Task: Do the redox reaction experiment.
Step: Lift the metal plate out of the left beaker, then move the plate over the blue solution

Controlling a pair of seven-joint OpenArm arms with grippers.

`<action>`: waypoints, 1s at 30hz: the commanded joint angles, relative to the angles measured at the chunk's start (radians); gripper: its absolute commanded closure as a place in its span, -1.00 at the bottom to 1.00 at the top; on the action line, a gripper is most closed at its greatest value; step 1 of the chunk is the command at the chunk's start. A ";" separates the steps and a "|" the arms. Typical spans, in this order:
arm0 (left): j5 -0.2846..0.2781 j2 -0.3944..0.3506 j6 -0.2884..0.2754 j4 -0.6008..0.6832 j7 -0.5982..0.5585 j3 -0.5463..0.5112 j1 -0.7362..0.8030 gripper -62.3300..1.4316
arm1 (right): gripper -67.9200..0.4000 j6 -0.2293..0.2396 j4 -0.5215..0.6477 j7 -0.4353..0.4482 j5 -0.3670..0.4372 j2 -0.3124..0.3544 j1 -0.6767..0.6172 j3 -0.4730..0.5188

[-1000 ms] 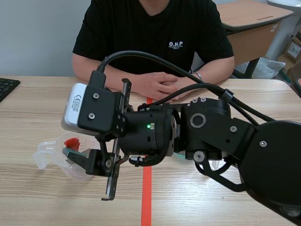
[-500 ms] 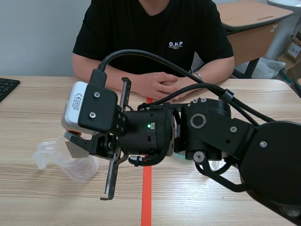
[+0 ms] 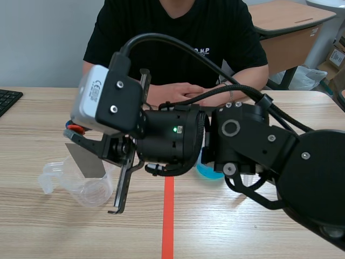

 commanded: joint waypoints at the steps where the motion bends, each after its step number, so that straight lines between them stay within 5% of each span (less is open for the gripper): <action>1: -0.003 0.000 0.000 0.006 -0.010 -0.003 0.008 0.51 | 0.94 0.001 0.049 0.014 0.012 0.000 0.025 0.025; 11: -0.003 0.000 -0.001 0.006 0.006 -0.003 0.008 0.80 | 0.94 0.062 0.209 -0.089 0.091 0.041 0.019 0.138; 20: -0.003 0.000 -0.008 0.006 0.009 -0.003 0.008 0.80 | 0.94 0.100 0.370 -0.172 0.245 0.189 0.016 0.255; 30: -0.003 0.000 -0.034 0.006 0.009 -0.003 0.008 0.80 | 0.94 0.106 0.406 -0.180 0.357 0.377 -0.083 0.458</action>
